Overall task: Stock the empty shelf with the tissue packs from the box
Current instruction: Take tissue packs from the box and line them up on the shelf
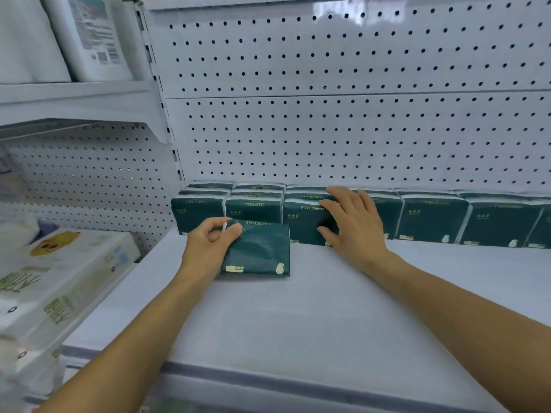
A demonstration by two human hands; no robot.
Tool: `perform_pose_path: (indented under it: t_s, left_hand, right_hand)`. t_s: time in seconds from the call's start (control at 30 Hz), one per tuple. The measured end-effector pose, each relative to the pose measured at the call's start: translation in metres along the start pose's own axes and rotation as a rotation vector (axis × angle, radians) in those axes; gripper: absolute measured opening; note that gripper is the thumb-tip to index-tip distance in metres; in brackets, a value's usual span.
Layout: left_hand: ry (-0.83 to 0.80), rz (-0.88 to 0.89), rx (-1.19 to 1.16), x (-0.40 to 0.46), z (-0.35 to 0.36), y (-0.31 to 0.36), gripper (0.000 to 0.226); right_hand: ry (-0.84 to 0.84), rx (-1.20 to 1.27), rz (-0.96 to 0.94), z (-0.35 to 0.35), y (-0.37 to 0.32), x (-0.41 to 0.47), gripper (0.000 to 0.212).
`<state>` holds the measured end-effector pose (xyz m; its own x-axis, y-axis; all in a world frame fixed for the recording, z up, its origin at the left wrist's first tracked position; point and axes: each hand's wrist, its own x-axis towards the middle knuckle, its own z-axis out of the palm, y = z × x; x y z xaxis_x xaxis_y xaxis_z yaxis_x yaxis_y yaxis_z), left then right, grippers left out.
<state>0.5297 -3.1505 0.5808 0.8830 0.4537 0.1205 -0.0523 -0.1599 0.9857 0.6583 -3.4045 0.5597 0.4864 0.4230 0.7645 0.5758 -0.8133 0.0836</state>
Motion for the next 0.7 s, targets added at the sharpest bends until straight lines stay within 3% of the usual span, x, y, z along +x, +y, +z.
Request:
perform_pose_path:
  t_s: [0.17, 0.27, 0.33, 0.4, 0.47, 0.57, 0.7]
  left_hand:
    - [-0.020, 0.016, 0.032, 0.003, 0.004, 0.004, 0.024]
    - [-0.058, 0.032, 0.007, 0.000, 0.008, 0.011, 0.023]
    - [-0.127, 0.048, -0.017, -0.004, 0.014, 0.016, 0.023]
    - [-0.214, 0.084, -0.037, -0.011, 0.025, 0.023, 0.024]
    - [-0.284, 0.119, -0.051, -0.017, 0.039, 0.030, 0.023]
    - [-0.377, 0.172, -0.013, -0.024, 0.058, 0.036, 0.022]
    - [-0.321, 0.416, 0.370, -0.018, 0.077, 0.028, 0.035]
  right_hand:
    - [0.000, -0.005, 0.015, 0.001, -0.003, 0.007, 0.046]
    - [0.040, 0.150, 0.008, -0.016, -0.011, 0.006, 0.049]
    - [-0.062, 0.427, 0.081, -0.041, -0.023, 0.006, 0.050]
    - [-0.279, 0.660, 0.185, -0.065, -0.036, 0.004, 0.054]
    - [-0.408, 0.642, 0.170, -0.078, -0.039, 0.000, 0.059]
    - [-0.417, 0.641, 0.180, -0.087, -0.025, -0.012, 0.056]
    - [-0.402, 0.507, 0.201, -0.097, 0.014, -0.035, 0.048]
